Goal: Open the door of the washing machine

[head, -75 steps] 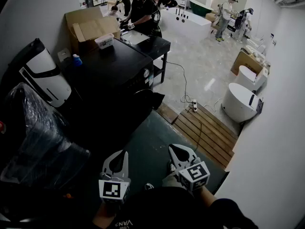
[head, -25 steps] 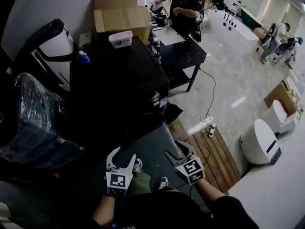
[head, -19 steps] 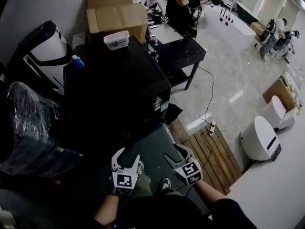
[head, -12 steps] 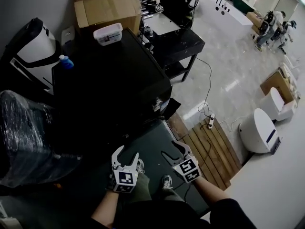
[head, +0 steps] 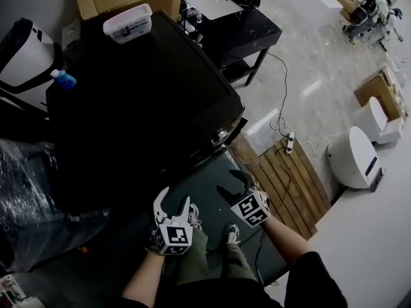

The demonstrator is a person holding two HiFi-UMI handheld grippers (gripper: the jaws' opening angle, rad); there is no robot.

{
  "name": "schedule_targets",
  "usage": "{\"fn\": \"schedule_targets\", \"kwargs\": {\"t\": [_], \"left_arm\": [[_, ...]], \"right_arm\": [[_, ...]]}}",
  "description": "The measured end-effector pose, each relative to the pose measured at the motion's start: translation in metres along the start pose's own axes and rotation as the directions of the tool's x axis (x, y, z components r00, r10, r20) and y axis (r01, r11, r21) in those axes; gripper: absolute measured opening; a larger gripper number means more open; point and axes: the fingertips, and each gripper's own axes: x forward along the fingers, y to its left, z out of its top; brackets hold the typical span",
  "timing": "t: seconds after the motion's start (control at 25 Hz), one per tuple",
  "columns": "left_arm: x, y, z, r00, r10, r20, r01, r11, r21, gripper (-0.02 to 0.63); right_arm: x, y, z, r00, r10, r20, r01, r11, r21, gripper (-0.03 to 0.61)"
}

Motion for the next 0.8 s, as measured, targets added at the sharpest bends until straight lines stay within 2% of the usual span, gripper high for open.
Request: {"fn": "schedule_targets", "kwargs": {"t": [0.16,0.28,0.48,0.64,0.8], "left_arm": [[0.019,0.003,-0.001,1.000,-0.018,-0.025,0.020,0.997,0.068,0.244],[0.030,0.006,-0.008,0.999,-0.027,-0.043,0.031,0.994,0.103,0.244],[0.039,0.009,-0.011,0.996,-0.038,-0.085,0.049,0.989,0.142,0.250],[0.047,0.009,-0.010,0.990,-0.044,-0.134,0.066,0.985,0.161,0.261],[0.055,0.007,-0.008,0.989,-0.038,-0.146,0.063,0.983,0.174,0.261]], "right_arm": [[0.031,-0.028,-0.008,0.999,-0.017,-0.038,0.015,0.999,-0.047,0.275],[0.051,-0.041,-0.011,0.997,-0.012,-0.083,0.000,0.989,-0.145,0.280],[0.076,-0.054,-0.019,0.984,0.037,-0.174,-0.095,0.936,-0.338,0.290],[0.092,-0.061,-0.026,0.968,0.062,-0.243,-0.165,0.888,-0.430,0.287],[0.105,-0.058,-0.037,0.949,0.108,-0.295,-0.246,0.840,-0.484,0.270]]}}
